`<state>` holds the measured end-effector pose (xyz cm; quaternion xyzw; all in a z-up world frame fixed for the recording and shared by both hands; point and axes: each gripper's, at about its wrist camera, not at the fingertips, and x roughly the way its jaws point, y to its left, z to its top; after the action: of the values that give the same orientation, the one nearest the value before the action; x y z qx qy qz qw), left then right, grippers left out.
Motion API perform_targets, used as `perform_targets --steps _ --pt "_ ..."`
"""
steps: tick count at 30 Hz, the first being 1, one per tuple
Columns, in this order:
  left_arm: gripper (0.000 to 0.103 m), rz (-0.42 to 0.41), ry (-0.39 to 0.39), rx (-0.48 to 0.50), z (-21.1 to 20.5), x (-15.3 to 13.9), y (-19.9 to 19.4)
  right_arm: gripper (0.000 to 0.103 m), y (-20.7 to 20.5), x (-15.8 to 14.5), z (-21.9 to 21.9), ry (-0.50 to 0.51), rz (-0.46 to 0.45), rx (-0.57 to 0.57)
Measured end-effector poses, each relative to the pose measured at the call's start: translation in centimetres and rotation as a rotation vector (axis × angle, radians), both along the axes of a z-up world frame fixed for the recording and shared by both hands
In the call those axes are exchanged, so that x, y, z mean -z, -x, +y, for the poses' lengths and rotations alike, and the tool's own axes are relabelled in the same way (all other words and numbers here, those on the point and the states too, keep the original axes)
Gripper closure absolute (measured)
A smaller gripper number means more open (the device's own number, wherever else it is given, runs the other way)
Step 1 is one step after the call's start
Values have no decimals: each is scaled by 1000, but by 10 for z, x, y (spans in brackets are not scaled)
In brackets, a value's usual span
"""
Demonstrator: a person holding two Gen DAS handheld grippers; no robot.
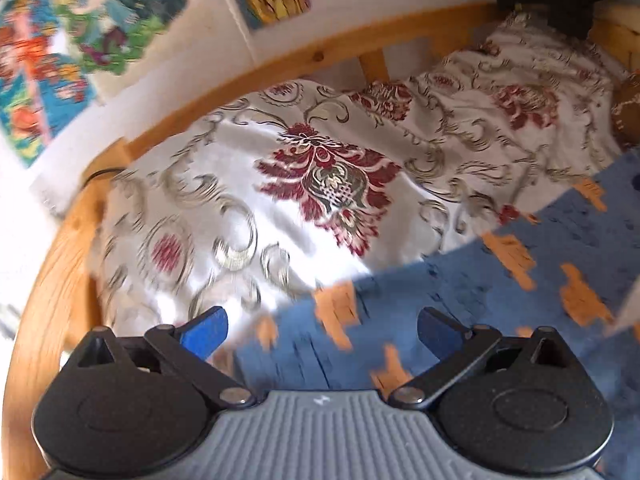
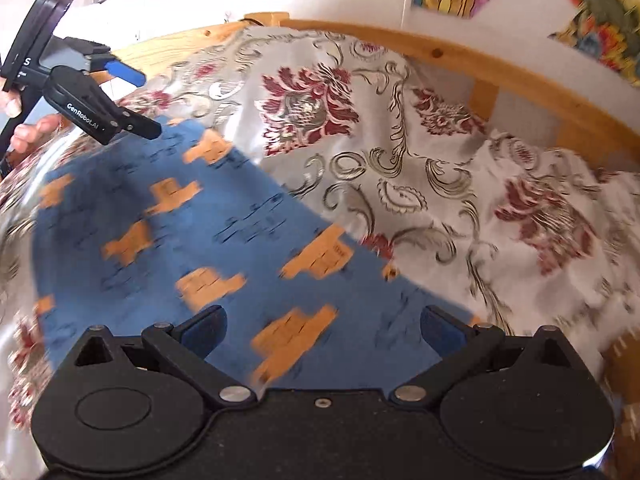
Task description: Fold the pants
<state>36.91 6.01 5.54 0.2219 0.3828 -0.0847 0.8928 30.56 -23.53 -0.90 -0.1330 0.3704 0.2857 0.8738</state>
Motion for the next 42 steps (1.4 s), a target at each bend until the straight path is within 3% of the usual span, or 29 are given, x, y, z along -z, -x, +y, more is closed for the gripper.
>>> perform_targets --steps 5,9,12,14,18,20,23,24,25,26,27,30,42 --pt "0 62 -64 118 1 18 -56 1 -81 28 16 -8 84 -34" --pt "0 136 -92 221 0 34 -71 1 -124 50 23 -74 167 -36" --pt "6 170 -141 290 -5 43 -74 10 -140 62 29 -97 190 -52" --pt "22 206 -168 320 -7 47 -77 23 -145 69 35 -74 188 -65" --pt "55 276 -244 348 -8 55 -84 41 -147 77 47 -17 171 -91" --pt "64 297 -287 350 -9 59 -86 59 -147 77 51 5 160 -102" --pt "74 318 -320 373 -11 62 -83 68 -145 76 53 27 167 -140" --pt "83 319 -322 383 -12 61 -81 70 -144 76 53 34 172 -155" --pt "88 318 -327 381 -12 62 -81 79 -143 76 54 42 170 -162" --pt "96 316 -336 367 -12 63 -81 96 -142 77 54 52 162 -154" --pt "97 310 -343 351 -13 64 -81 102 -141 77 55 67 145 -139" --pt "102 293 -342 336 -16 63 -77 103 -136 75 54 59 113 -120" --pt "103 96 -315 185 -13 44 -81 103 -130 55 51 48 -112 12"
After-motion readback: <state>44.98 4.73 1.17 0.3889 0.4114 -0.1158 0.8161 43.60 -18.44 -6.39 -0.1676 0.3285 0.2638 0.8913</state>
